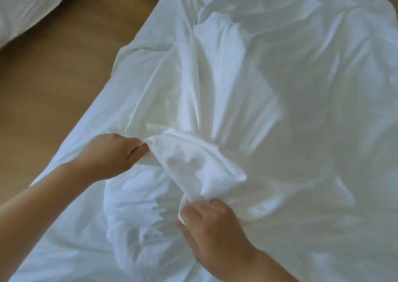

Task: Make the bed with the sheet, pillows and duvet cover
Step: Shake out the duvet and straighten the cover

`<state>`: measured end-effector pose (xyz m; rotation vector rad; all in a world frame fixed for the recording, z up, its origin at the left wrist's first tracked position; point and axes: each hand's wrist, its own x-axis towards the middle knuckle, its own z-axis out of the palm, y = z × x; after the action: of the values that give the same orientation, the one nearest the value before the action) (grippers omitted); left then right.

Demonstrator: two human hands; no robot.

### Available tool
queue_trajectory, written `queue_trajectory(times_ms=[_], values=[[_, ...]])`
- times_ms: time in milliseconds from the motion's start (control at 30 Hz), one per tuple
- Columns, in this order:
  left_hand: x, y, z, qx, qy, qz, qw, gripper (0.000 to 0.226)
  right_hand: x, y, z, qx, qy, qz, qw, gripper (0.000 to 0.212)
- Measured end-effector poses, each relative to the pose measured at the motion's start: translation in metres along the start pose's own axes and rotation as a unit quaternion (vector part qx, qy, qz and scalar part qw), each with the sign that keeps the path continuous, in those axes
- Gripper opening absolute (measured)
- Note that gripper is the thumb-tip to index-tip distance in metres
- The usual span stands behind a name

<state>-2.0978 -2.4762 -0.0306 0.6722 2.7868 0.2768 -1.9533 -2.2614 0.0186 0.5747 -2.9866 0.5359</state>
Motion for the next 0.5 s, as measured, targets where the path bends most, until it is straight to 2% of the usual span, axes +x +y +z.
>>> queue_trajectory(times_ms=[100, 133, 167, 200, 233, 267, 333, 433, 500], values=[[-0.023, -0.023, 0.023, -0.032, 0.101, 0.034, 0.994, 0.036, -0.005, -0.015, 0.009, 0.012, -0.014, 0.049, 0.999, 0.029], [-0.03, -0.026, 0.037, -0.06, 0.109, 0.004, 0.992, 0.031, -0.002, -0.013, 0.011, 0.005, -0.012, 0.066, 0.998, 0.025], [-0.036, -0.026, 0.052, -0.096, 0.087, -0.06, 0.99, 0.033, 0.0, -0.011, 0.014, -0.003, -0.009, 0.077, 0.997, 0.022], [-0.041, -0.021, 0.067, -0.158, 0.033, -0.146, 0.976, 0.05, 0.001, -0.01, 0.019, -0.007, -0.004, 0.086, 0.996, 0.021], [-0.046, -0.015, 0.082, -0.235, -0.019, -0.229, 0.944, 0.068, 0.003, -0.011, 0.025, -0.008, 0.002, 0.095, 0.995, 0.021], [-0.05, -0.008, 0.095, -0.296, -0.039, -0.288, 0.91, 0.08, 0.004, -0.012, 0.031, -0.007, 0.007, 0.103, 0.995, 0.022], [-0.051, 0.01, 0.105, -0.388, -0.05, -0.327, 0.86, 0.085, 0.004, -0.017, 0.041, -0.016, 0.021, 0.124, 0.992, 0.027], [-0.061, 0.049, 0.097, -0.561, -0.146, -0.284, 0.764, 0.067, 0.009, -0.016, 0.041, 0.0, 0.047, 0.174, 0.984, 0.028], [-0.084, 0.087, 0.092, -0.591, -0.153, -0.27, 0.745, 0.045, 0.016, -0.015, 0.032, 0.032, 0.046, 0.222, 0.973, 0.025]])
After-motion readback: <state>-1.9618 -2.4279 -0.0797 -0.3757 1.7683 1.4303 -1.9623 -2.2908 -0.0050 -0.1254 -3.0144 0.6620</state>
